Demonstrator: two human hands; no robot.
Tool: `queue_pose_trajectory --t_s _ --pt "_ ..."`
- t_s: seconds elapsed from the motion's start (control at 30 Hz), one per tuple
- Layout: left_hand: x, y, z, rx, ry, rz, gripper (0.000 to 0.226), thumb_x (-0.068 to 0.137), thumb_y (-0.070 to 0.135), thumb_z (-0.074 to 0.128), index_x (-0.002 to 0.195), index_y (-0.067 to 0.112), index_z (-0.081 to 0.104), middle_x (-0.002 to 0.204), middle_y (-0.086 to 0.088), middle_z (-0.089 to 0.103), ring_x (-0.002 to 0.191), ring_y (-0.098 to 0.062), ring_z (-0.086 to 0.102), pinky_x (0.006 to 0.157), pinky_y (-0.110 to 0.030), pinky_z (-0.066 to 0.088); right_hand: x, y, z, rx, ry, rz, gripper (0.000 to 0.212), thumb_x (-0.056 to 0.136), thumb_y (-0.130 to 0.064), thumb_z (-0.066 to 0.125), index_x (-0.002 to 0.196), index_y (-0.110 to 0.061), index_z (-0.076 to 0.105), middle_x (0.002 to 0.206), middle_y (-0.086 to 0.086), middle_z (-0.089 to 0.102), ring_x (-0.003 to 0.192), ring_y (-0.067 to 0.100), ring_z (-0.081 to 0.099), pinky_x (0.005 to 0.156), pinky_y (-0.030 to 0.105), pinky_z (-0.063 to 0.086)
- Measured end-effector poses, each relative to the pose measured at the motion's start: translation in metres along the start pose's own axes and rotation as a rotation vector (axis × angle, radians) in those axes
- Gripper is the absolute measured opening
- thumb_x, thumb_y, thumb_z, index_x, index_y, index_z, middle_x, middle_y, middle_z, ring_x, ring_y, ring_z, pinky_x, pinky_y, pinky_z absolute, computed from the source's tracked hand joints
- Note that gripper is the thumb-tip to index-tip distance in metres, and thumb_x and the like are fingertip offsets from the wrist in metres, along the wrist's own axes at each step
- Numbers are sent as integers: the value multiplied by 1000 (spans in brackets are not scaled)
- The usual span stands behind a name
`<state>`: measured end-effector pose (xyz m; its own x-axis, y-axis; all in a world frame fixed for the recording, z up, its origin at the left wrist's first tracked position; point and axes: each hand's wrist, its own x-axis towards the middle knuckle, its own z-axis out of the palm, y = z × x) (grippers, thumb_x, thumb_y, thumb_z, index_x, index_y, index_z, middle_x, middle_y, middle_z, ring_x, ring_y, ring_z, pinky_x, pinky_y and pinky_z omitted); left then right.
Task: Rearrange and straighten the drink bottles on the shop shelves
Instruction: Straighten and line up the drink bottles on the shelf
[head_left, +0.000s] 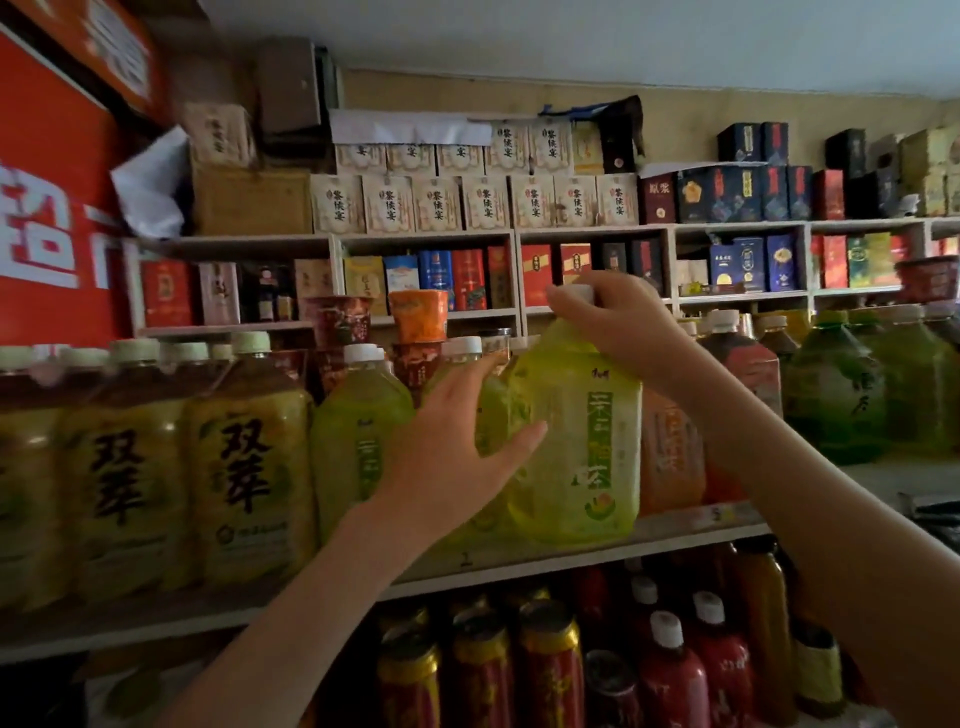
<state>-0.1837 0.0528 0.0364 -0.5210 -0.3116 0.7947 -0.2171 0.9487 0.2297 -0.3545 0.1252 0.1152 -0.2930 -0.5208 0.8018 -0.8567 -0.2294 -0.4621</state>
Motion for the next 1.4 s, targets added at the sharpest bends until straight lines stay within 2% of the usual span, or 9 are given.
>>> queue_pose_trajectory --t_s 0.13,0.27,0.47,0.63,0.87,1.0,1.13,1.3,1.4 --pt "-4 -20 -4 160 14 68 80 79 66 41 144 21 27 145 5 34 131 -7 31 107 -23 24 8 7 1 13 -63 38 37 89 -42 54 80 -7 58 73 9 57 61 19 54 63 34 51" --pt "1 -26 3 260 32 115 80 79 62 44 143 18 29 144 4 34 131 -9 33 103 -17 20 16 12 2 -64 -104 20 32 91 -42 51 76 -15 54 67 0 53 57 13 51 55 22 46" --pt "11 -26 20 372 58 132 81 78 63 44 141 13 35 146 0 36 134 -15 32 111 -26 20 28 36 1 -106 -107 38 36 93 -35 50 91 1 58 71 3 53 57 11 46 52 17 41" --pt "21 -21 32 480 67 103 81 76 66 40 138 13 41 142 -5 41 133 -22 35 112 -44 27 32 44 18 -191 -95 -7 29 92 -36 52 90 -7 58 76 0 57 61 8 51 52 14 40" --pt "30 -3 53 575 -10 15 78 84 69 34 145 21 25 151 5 28 141 -13 19 114 -45 -4 34 58 20 -238 -225 -21 35 91 -39 55 75 -8 59 67 0 55 53 6 47 49 15 40" --pt "43 22 73 411 176 -50 64 88 59 33 131 14 48 132 -3 53 126 -21 46 111 -49 17 29 43 7 -283 -277 -79 35 92 -42 53 83 -9 64 75 -2 58 65 8 55 55 17 44" --pt "62 60 105 277 317 70 36 87 30 48 111 6 58 102 -10 63 99 -29 60 91 -52 46 19 47 -30 -251 -40 -191 32 95 -40 48 106 -13 61 85 -5 61 74 9 59 63 24 46" --pt "84 125 159 -18 239 214 45 86 28 50 127 10 51 118 -5 59 109 -18 55 95 -36 47 0 112 -115 -235 333 -168 15 96 -20 49 103 -12 59 68 -15 51 56 0 48 54 15 39" --pt "95 166 201 -132 169 295 41 88 18 60 128 12 50 118 -2 60 101 -7 55 90 -9 39 -11 171 -163 -277 457 -10 12 95 -13 48 103 -14 58 69 -10 54 56 -1 48 52 12 35"
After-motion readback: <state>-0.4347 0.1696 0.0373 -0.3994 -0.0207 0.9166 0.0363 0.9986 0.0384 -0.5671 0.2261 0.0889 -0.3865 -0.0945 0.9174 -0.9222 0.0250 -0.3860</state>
